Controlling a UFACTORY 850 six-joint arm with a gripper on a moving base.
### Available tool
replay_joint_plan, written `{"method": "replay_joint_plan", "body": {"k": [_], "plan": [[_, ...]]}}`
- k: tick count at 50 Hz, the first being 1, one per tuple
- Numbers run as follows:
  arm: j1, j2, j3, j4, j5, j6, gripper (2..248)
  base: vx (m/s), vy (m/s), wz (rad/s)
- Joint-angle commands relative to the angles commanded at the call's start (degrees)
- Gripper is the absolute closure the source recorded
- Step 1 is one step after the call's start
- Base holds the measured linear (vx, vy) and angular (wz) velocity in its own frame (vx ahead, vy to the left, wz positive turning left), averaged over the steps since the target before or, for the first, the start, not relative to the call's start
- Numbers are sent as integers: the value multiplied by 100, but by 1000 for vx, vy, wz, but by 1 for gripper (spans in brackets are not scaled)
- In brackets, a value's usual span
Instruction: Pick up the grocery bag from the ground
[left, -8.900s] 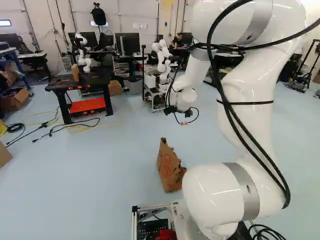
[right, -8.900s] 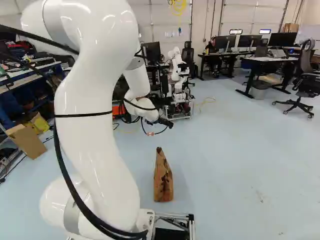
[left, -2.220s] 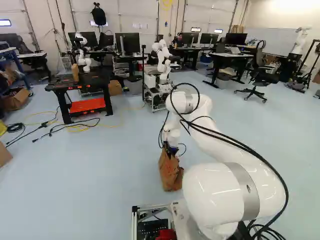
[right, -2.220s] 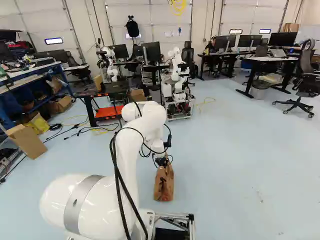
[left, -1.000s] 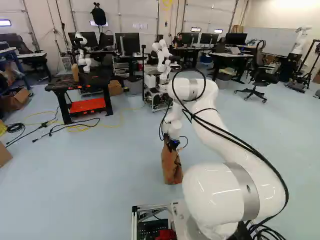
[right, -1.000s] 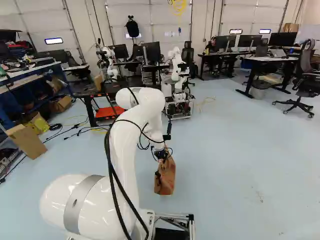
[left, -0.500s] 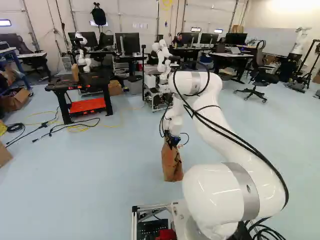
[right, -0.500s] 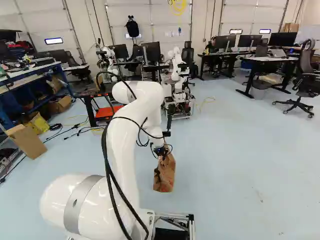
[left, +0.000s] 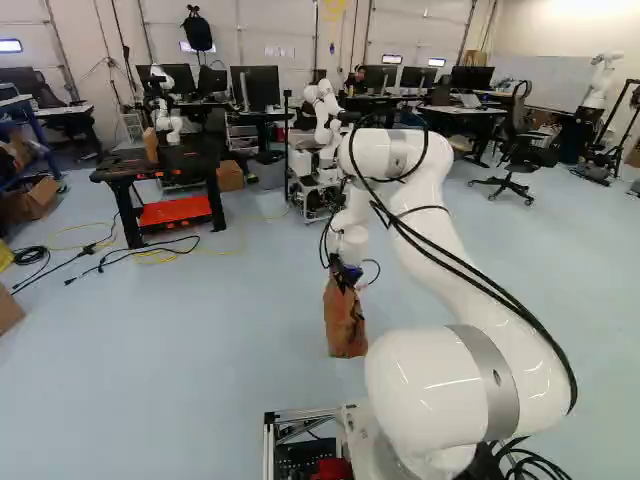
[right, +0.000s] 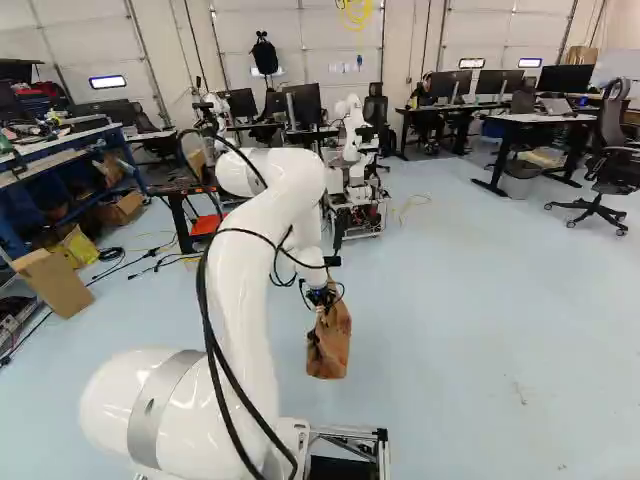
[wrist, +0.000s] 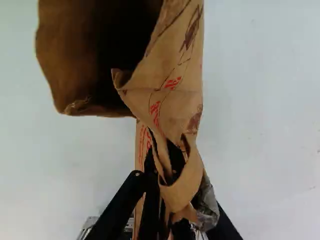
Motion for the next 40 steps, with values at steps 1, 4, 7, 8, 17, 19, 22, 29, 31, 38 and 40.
{"method": "replay_joint_plan", "body": {"k": [1, 4, 7, 8, 17, 19, 22, 29, 31, 38, 40], "plan": [[0, 21, 16, 0, 0, 0, 229, 0, 0, 0], [0, 85, 63, 0, 0, 0, 229, 0, 0, 0], [0, 148, 109, 0, 0, 0, 229, 0, 0, 0], [0, 170, 125, 0, 0, 0, 229, 0, 0, 0], [0, 360, 262, 0, 0, 0, 229, 0, 0, 0], [0, 403, 292, 0, 0, 0, 229, 0, 0, 0], [0, 466, 337, 0, 0, 0, 229, 0, 0, 0], [0, 615, 440, 0, 0, 0, 229, 0, 0, 0], [0, 657, 469, 0, 0, 0, 229, 0, 0, 0], [0, 806, 570, 0, 0, 0, 229, 0, 0, 0], [0, 848, 598, 0, 0, 0, 229, 0, 0, 0]]}}
